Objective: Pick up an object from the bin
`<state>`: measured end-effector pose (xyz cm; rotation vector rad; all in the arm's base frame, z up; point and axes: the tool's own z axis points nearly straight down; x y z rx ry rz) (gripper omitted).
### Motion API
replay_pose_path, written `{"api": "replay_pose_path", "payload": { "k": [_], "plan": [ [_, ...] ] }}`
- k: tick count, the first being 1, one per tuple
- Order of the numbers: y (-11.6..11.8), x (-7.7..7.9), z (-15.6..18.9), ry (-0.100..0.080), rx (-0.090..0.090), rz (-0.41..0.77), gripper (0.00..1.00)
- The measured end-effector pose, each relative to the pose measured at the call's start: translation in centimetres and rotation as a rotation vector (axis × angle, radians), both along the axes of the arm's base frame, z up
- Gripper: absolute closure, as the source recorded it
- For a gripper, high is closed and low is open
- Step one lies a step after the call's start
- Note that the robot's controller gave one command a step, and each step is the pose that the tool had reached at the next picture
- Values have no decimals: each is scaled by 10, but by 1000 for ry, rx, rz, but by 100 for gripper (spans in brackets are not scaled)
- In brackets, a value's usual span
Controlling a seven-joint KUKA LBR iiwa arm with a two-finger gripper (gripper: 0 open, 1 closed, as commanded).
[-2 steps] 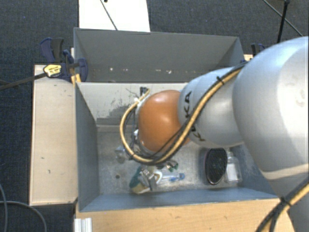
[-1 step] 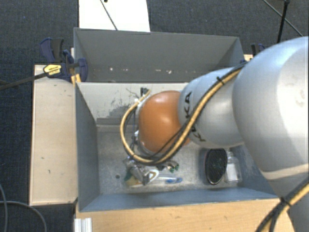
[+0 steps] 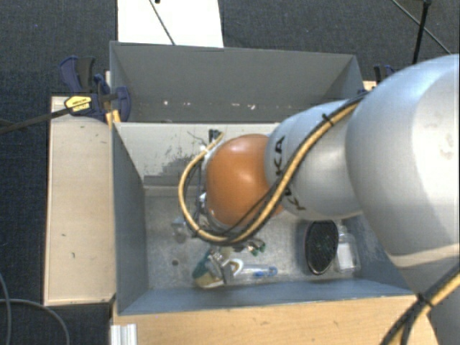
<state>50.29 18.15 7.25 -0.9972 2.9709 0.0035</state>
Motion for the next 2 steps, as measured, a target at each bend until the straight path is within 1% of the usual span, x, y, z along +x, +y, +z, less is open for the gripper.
{"api": "replay_pose_path", "payload": {
  "k": [1,2],
  "plan": [
    [-1,-2,-1,9,-4,-1,100],
    [0,0,0,0,0,-2,0]
  ]
}}
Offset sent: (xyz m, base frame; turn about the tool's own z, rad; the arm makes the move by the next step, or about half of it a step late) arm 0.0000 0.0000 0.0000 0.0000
